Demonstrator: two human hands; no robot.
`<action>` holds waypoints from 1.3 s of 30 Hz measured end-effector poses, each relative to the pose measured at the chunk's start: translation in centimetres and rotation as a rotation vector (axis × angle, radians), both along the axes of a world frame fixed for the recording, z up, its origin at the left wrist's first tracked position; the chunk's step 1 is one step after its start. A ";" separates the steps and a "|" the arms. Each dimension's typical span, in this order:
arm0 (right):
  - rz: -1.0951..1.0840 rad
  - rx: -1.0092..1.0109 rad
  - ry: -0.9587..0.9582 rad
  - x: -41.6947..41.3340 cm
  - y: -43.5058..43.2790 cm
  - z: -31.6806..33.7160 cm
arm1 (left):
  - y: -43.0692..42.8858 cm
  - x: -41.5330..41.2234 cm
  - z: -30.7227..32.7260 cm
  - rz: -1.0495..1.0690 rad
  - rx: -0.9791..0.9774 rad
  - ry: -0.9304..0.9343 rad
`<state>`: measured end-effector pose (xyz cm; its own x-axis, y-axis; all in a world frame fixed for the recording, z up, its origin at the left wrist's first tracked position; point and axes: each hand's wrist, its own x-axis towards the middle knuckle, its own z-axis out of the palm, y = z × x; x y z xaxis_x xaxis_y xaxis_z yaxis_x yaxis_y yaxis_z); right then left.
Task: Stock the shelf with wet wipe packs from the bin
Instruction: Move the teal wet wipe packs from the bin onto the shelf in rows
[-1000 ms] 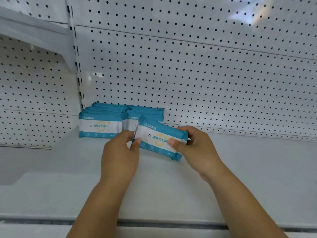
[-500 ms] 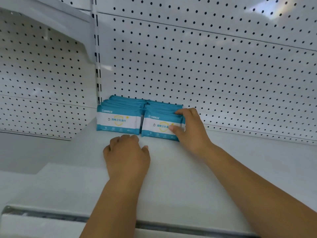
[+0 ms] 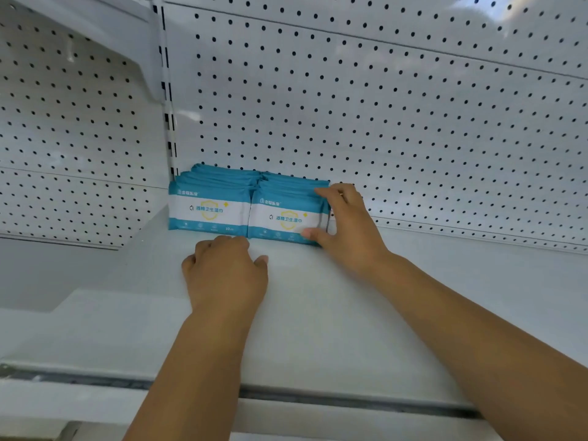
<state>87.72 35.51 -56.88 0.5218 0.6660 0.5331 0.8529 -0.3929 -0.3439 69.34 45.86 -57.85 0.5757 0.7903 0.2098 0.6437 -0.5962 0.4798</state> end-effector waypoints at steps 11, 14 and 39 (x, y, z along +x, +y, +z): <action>-0.067 -0.283 0.031 -1.5 -14.9 2.1 | -5.8 -0.3 1.3 -0.279 0.012 -0.183; -0.141 -0.300 0.070 -2.3 -20.0 2.6 | -9.6 0.2 1.5 -0.405 0.032 -0.210; -0.964 -0.121 0.609 -11.7 -60.8 -6.5 | -42.7 5.1 -7.2 -1.379 -0.109 0.036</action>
<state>75.99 -25.26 -63.33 0.9924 -0.1212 -0.0234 -0.1160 -0.8511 -0.5121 74.43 3.15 -65.09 0.9013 -0.4055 0.1527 -0.4169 -0.7158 0.5601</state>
